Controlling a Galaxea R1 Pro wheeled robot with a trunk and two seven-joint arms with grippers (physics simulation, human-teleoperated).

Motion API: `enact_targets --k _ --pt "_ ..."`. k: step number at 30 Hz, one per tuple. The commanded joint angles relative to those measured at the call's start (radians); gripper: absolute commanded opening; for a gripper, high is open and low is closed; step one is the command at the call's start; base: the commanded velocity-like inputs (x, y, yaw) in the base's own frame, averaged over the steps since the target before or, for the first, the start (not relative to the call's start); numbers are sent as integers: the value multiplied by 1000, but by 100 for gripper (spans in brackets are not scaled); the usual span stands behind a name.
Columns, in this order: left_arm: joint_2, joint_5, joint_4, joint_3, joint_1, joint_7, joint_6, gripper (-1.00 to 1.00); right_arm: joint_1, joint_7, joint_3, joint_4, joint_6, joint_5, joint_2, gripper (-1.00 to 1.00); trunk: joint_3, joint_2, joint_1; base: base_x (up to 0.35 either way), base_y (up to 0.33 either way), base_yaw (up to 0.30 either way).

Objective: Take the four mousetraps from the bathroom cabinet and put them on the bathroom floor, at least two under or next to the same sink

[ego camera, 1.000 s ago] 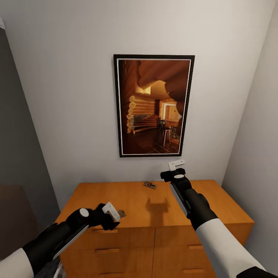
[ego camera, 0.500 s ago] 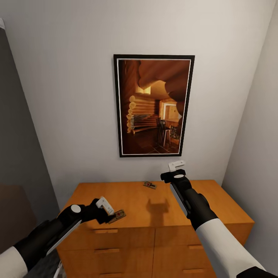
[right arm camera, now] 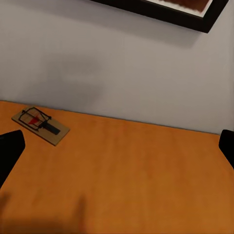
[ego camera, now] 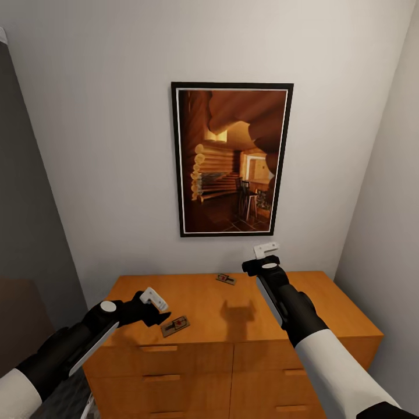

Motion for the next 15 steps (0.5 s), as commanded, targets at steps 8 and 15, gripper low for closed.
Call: enact_targets --k 8,15 --pt "-2 0 1 4 -1 -105 5 100 0 -5 3 0 6 0 0 100 -1 -1 0 0 0 0" --pt "-10 -5 4 3 0 -127 7 100 0 -5 3 1 6 -1 0 100 -1 -1 0 0 0 0"
